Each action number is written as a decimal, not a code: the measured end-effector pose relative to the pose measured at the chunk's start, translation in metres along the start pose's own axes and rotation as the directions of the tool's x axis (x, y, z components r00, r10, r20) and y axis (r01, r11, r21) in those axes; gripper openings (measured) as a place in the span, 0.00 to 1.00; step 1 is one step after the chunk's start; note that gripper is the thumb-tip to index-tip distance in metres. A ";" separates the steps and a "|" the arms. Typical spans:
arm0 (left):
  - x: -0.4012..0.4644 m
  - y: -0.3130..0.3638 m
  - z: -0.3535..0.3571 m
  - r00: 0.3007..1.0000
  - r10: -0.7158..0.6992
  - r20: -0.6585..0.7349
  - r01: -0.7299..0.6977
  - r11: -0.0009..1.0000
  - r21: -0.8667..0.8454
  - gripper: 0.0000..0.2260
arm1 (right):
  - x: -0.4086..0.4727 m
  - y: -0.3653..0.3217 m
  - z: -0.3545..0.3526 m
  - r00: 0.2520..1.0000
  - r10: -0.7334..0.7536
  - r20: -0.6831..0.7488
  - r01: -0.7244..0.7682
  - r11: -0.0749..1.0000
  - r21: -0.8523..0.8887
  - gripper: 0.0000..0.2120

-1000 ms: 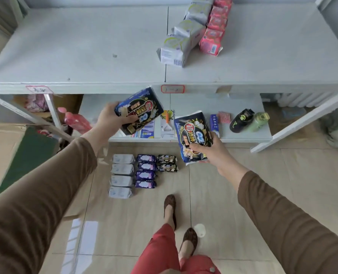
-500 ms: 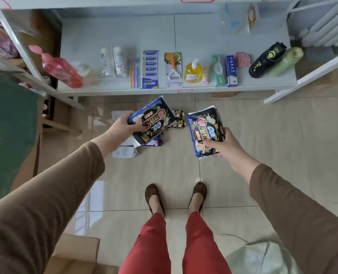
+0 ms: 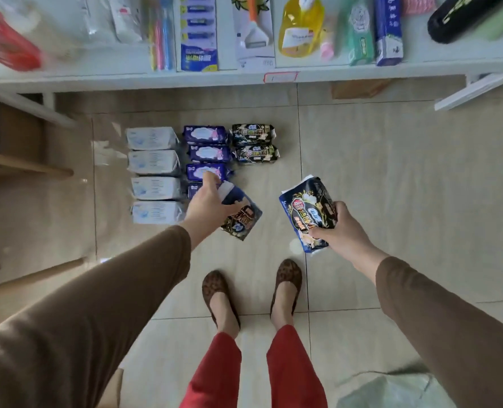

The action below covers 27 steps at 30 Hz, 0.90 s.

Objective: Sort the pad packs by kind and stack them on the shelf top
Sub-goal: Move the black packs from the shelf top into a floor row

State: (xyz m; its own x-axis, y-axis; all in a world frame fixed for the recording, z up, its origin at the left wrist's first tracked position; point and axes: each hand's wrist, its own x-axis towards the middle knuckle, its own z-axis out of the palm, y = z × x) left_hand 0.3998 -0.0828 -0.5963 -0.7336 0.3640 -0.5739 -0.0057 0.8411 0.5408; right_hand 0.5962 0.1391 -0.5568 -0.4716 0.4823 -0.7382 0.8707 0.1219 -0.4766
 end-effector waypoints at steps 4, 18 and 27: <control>0.061 -0.006 0.064 0.991 0.130 -0.008 -0.126 0.972 0.200 0.24 | 0.066 0.036 0.028 0.999 -0.027 0.020 0.029 0.995 -0.095 0.27; 0.208 -0.037 0.184 0.849 0.494 0.190 -0.521 0.720 0.458 0.41 | 0.220 0.112 0.097 0.981 -0.176 0.079 0.193 0.905 -0.378 0.30; 0.206 -0.072 0.183 0.823 0.565 0.048 -0.567 0.819 0.082 0.34 | 0.253 0.103 0.135 0.905 -0.393 0.162 0.400 0.658 -0.638 0.29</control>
State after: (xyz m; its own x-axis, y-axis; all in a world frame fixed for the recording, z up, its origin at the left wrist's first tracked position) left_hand 0.3731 0.0046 -0.8658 -0.5749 0.7944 -0.1963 0.4669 0.5155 0.7185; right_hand 0.5474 0.1565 -0.8572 -0.7918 0.2478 -0.5582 0.4735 0.8264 -0.3047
